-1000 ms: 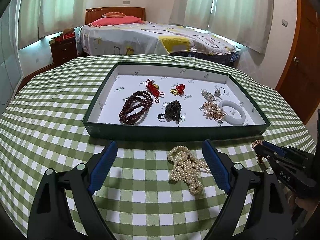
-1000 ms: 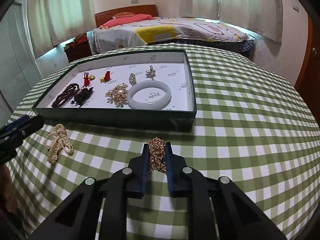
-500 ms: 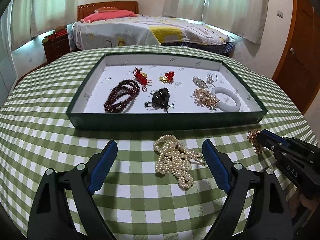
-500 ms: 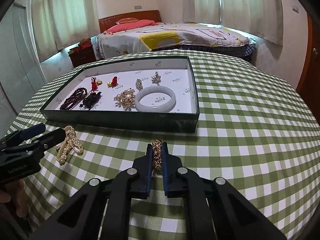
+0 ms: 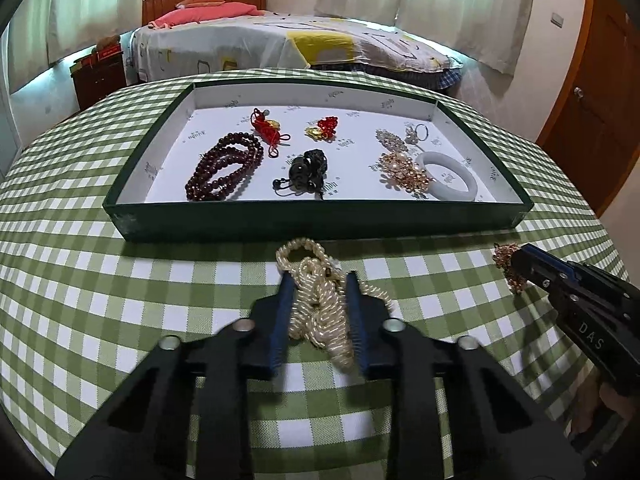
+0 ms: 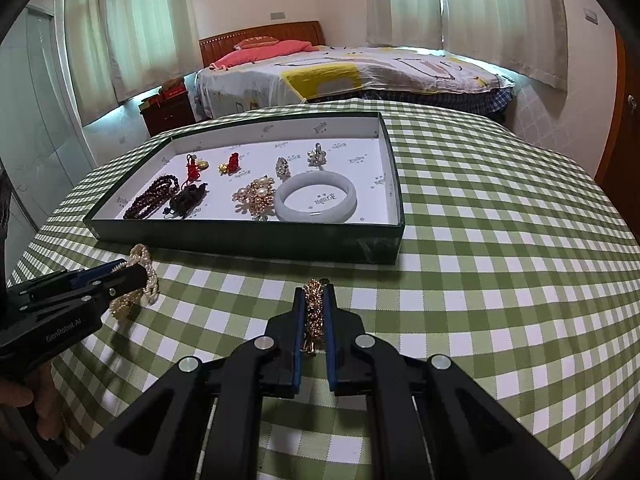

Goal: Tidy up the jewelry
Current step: 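Grasp the pearl necklace with the left tool while the right tool grasps the gold chain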

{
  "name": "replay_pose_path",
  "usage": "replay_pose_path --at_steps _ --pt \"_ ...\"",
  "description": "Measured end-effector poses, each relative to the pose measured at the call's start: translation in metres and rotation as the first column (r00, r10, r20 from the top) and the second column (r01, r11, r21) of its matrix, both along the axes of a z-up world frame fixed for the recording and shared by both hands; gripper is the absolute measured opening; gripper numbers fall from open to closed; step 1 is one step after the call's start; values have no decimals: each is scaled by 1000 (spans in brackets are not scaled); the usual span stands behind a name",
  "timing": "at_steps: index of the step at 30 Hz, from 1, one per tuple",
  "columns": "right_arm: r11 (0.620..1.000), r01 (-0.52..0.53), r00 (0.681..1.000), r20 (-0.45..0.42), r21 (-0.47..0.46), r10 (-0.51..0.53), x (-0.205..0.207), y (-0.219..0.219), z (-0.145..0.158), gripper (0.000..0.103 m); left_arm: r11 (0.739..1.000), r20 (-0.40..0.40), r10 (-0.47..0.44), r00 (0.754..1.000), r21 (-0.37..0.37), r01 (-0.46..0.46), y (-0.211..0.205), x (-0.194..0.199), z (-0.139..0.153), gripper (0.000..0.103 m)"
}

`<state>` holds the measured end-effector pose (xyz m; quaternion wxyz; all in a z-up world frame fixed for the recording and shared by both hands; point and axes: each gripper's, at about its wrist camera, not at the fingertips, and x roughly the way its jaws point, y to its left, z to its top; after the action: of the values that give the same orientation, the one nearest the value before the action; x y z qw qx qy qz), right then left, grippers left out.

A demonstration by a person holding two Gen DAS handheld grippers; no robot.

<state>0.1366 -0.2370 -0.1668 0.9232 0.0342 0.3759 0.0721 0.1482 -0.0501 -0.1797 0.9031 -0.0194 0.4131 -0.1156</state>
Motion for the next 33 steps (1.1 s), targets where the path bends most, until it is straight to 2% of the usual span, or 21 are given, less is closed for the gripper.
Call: replay_pose_path --at_steps 2,6,17,33 --pt "1000 -1 1000 0 0 1 0 1 0 9 1000 3 -11 1000 0 11 -2 -1 0 13" --pt "1000 -6 1000 0 0 6 0 3 0 9 1000 11 -15 1000 -3 15 -2 -3 2 10" --pt "1000 -7 1000 15 5 7 -3 5 3 9 1000 47 -12 999 -6 12 0 -10 13 9" --pt "1000 -14 995 94 0 13 -18 10 31 9 1000 123 -7 992 -12 9 4 -19 37 9"
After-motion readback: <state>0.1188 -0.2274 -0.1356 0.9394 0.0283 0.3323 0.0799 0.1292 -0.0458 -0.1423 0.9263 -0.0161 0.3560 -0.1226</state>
